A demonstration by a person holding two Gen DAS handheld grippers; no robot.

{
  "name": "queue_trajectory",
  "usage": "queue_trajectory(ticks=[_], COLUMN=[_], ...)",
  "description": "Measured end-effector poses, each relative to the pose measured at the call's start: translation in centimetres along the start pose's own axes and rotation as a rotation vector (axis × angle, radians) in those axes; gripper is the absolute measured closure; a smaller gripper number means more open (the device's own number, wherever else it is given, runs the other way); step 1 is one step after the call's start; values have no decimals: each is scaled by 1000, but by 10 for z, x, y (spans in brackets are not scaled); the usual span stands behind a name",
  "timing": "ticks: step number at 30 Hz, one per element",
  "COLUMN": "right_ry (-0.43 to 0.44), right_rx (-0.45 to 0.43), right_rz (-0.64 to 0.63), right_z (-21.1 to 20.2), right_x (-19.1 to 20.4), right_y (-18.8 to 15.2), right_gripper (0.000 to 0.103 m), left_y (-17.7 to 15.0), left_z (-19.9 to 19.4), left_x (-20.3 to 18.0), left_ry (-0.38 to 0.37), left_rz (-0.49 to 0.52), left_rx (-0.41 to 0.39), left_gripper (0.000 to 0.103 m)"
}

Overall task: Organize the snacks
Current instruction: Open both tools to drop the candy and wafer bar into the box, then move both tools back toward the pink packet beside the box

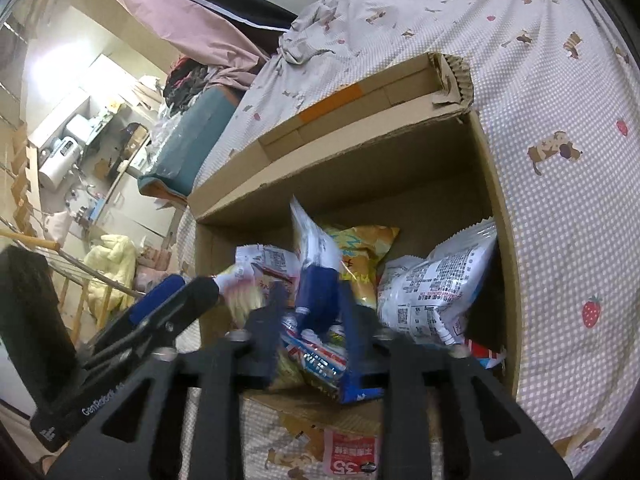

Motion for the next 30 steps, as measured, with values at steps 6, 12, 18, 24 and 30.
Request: queue_trajectory(ticks=[6,12,18,24,30], right_ry=[9,-3,-11,-44,-41], right_rx=[-30,-28,-30,-70,-48], right_rz=[25,31,36,4,-9], right_z=[-12,-15,-20,-35,-43], right_x=[-6,-11,-12,-10,-9], right_y=[7,8,8,0,-19], right_gripper=[28,28,28,15,8], left_y=[-3,-9,-20,-28,-36], left_z=[-1,-1,2,-10,-31], left_x=[6,12,16,28,34], left_ry=[19,34,51,132,128], left_rz=[-12,-25,-27,-95,-129], left_rx=[12,23,41,42,23], left_gripper=[20,20,20,19,3])
Point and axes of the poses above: each gripper's, at about its wrist camera, not at the fingertips, and z roughly the way its jaws point, x to its left, y to its top, the point moved 4 cm from there along z, roughly the way its jaws point, and after that the axes turned 14 degrees about z, right-handed, at the moved point
